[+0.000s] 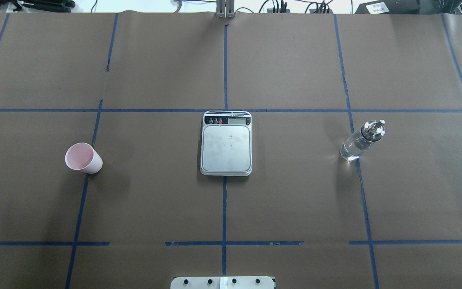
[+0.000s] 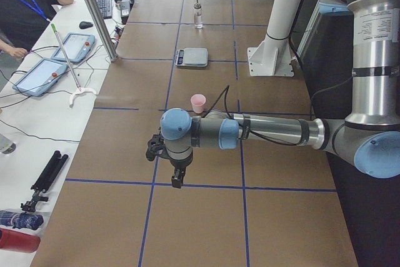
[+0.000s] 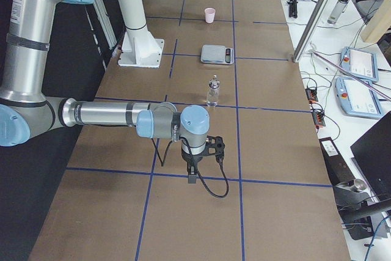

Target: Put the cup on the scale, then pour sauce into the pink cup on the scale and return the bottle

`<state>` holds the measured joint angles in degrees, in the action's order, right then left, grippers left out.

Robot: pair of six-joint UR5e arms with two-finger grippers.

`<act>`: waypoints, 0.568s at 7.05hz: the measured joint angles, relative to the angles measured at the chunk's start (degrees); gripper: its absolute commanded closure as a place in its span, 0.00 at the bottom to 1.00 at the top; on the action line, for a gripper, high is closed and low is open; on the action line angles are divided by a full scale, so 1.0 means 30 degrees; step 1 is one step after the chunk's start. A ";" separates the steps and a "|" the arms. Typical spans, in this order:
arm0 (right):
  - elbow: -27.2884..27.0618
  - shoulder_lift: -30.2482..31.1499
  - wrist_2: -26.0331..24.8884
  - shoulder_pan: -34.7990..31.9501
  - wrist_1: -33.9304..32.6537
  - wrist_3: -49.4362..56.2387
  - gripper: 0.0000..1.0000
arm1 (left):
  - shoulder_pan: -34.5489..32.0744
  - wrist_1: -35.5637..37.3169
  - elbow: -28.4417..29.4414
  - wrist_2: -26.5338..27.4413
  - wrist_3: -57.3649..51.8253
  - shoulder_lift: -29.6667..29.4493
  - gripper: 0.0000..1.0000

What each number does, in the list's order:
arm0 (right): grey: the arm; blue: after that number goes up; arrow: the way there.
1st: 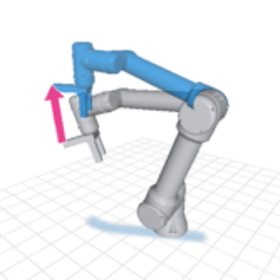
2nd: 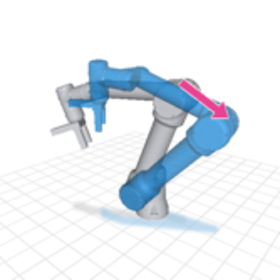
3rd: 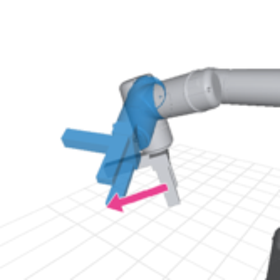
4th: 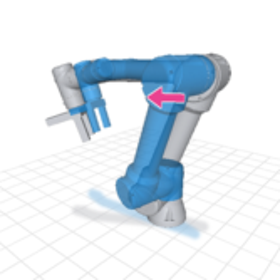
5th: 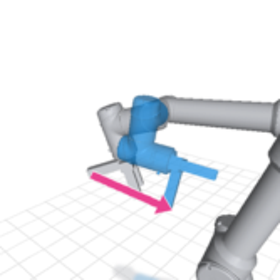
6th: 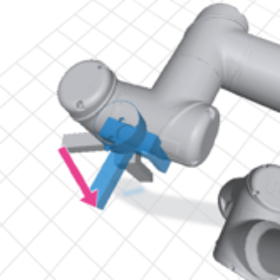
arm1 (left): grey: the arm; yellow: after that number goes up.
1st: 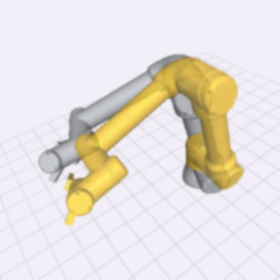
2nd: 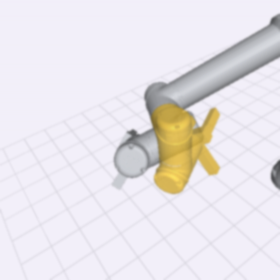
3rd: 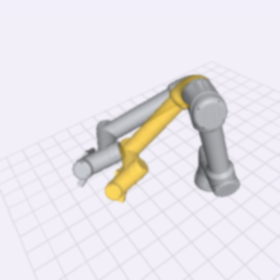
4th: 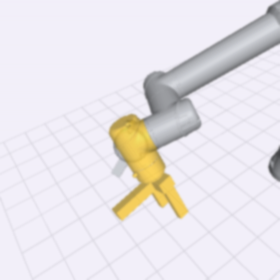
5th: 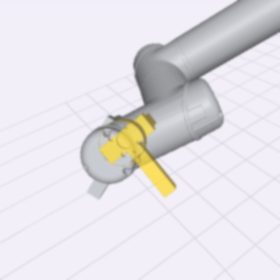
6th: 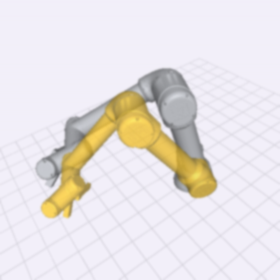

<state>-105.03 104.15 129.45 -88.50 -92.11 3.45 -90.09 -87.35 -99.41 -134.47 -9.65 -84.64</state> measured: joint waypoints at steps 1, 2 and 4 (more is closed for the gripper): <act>0.0000 0.0000 0.0009 0.0000 0.0000 -0.0004 0.00 | 0.0000 -0.0003 -0.0017 -0.0019 -0.0017 0.0000 0.00; 0.0000 -0.0001 0.0023 0.0000 0.0000 -0.0005 0.00 | 0.0000 -0.0004 -0.0062 -0.0066 -0.0036 0.0005 0.00; -0.0074 -0.0030 0.0058 0.0005 0.0000 -0.0006 0.00 | 0.0000 -0.0129 -0.0390 -0.0121 -0.0074 0.0007 0.00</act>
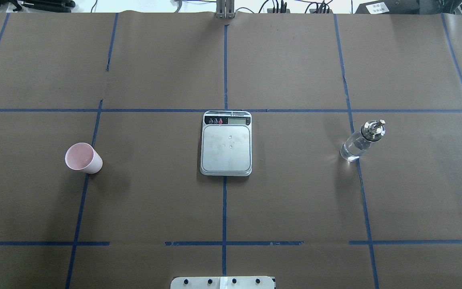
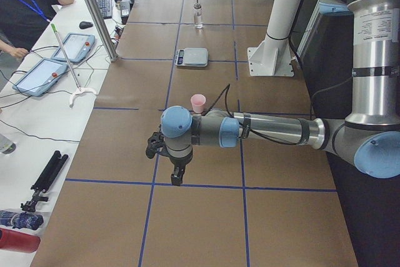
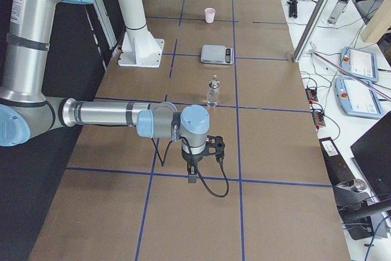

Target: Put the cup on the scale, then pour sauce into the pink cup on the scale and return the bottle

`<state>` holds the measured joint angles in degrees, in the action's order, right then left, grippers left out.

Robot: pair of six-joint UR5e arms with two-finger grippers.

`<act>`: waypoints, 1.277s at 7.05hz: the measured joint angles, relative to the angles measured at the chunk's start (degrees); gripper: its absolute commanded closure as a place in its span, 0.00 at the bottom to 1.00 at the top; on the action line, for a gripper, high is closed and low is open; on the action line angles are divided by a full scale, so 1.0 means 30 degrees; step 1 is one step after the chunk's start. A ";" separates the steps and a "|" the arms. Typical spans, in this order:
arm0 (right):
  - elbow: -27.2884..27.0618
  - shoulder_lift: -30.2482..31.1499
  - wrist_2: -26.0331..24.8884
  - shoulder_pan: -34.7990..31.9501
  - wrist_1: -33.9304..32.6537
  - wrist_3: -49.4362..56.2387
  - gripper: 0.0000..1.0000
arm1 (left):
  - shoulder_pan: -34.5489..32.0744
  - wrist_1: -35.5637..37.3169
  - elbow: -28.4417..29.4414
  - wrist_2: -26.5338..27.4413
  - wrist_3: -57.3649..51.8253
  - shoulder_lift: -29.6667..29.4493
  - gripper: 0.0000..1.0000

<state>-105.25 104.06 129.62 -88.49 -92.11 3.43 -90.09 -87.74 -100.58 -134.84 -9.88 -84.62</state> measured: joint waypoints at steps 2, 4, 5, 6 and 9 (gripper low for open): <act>-0.0200 -0.0252 0.0091 0.0029 0.0006 -0.0056 0.00 | 0.0000 -0.1789 -0.0035 0.0059 -0.0017 0.0048 0.00; -0.0387 -0.1428 0.0159 0.0046 0.0061 -0.0235 0.00 | 0.0019 -0.4482 0.0045 0.0071 0.0013 0.0020 0.00; -0.0445 -0.2293 0.0164 0.0051 0.0375 -0.0280 0.00 | 0.0024 -0.6216 0.0014 0.0075 0.0053 -0.0145 0.00; -0.0421 -0.2881 0.0300 0.0052 0.1123 -0.0313 0.00 | 0.0028 -0.8446 0.0041 0.0084 0.0094 -0.0339 0.00; -0.0383 -0.3125 0.2121 0.0046 0.2394 -0.0408 0.00 | 0.0204 -1.2874 0.1643 -0.0548 0.3921 -0.2675 0.00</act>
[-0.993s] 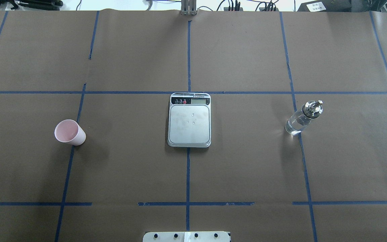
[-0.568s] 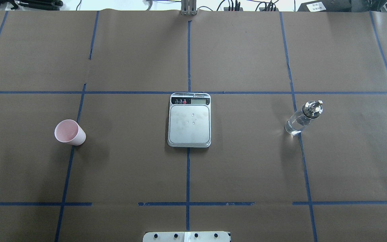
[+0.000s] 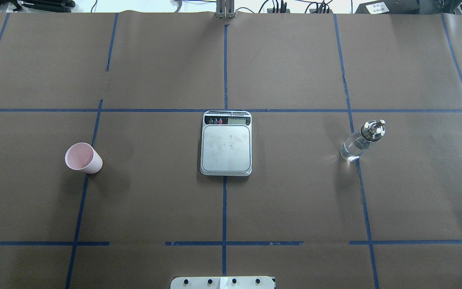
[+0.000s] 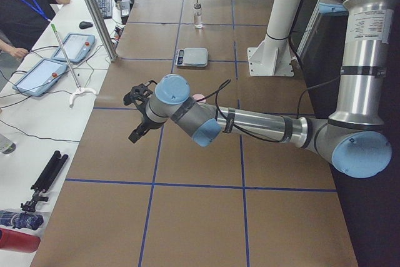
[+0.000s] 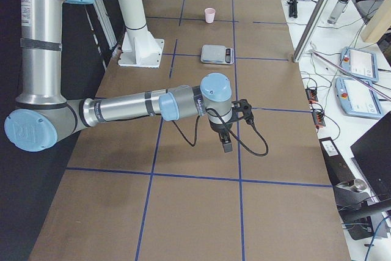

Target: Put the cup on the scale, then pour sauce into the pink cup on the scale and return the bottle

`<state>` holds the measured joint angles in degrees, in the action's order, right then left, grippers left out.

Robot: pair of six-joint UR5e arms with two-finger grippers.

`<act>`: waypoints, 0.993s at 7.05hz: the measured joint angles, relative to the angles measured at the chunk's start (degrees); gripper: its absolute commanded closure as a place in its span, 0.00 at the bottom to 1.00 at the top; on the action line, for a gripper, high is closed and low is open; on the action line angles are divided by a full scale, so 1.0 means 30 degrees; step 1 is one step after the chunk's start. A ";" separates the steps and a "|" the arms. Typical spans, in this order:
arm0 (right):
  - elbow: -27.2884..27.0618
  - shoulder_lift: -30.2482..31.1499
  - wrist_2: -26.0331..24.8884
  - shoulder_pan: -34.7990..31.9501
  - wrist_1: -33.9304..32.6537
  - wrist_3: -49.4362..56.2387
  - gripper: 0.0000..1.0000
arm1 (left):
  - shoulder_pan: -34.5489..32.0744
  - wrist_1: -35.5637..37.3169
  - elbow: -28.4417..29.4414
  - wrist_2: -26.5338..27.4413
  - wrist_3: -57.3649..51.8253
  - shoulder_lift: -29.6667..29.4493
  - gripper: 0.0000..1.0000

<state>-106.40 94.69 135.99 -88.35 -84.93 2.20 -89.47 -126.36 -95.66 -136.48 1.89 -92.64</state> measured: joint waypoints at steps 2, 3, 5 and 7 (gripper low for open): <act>-0.0071 0.0032 0.0517 0.0006 0.0535 -0.0021 0.00 | 0.1360 -0.1480 -0.0474 -0.0221 0.2938 -0.0310 0.00; -0.0064 0.0216 0.0587 0.0008 0.0836 -0.0038 0.00 | 0.2954 -0.1816 -0.1004 0.0243 0.5139 -0.0309 0.00; -0.0081 0.0746 0.0667 0.0007 0.1337 -0.0040 0.00 | 0.6983 -0.1917 -0.2594 0.3780 1.1317 0.0165 0.02; -0.0128 0.1144 0.0802 0.0008 0.1492 -0.0046 0.00 | 1.0462 -0.1435 -0.3823 0.6622 1.5342 0.1240 0.51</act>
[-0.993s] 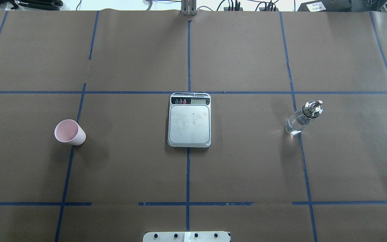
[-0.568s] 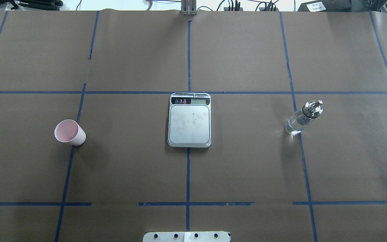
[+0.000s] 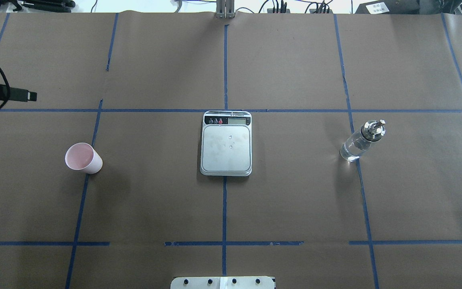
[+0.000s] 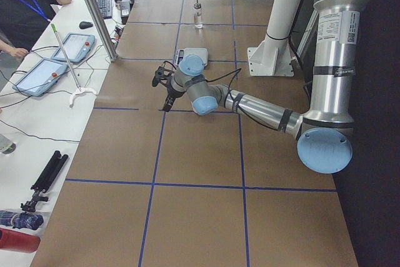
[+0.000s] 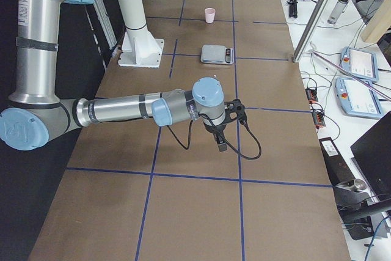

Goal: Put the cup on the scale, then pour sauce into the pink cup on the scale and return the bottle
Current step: 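Reach the left gripper to the pink cup and grasp it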

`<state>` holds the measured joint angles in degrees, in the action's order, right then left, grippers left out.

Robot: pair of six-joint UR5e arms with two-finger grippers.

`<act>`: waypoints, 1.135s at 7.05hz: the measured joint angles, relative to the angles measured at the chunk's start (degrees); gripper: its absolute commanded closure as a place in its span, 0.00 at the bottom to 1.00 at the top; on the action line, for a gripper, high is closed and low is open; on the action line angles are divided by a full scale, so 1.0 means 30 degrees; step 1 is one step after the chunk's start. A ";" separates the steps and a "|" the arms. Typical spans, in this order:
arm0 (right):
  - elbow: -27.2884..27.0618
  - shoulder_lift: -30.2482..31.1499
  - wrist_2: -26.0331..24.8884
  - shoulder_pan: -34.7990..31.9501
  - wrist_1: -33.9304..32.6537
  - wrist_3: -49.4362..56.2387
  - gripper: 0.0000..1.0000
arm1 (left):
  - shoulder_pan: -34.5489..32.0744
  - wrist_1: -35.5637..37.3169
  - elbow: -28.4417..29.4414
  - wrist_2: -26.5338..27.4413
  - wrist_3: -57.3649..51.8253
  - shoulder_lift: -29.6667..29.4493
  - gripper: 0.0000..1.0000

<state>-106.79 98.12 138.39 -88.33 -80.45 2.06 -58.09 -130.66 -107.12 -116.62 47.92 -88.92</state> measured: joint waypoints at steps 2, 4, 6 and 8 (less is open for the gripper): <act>-0.0024 0.0267 0.0044 0.0000 0.0034 0.0012 0.00 | 0.2777 0.1865 -0.0932 0.1591 0.3566 0.0470 0.50; -0.0014 0.0504 0.0163 -0.0003 0.0021 -0.0011 0.00 | 0.4703 0.2546 -0.1136 0.2326 0.5413 0.0455 0.50; -0.0003 0.0585 0.0222 -0.0025 0.0012 -0.0038 0.00 | 0.5165 0.2624 -0.1167 0.2355 0.5582 0.0458 0.51; 0.0008 0.0603 0.0307 -0.0028 0.0011 -0.0031 0.00 | 0.5580 0.2587 -0.1195 0.2328 0.5590 0.0480 0.68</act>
<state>-106.76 99.93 139.31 -88.41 -80.42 1.97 -41.35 -122.90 -110.71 -109.63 64.69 -87.48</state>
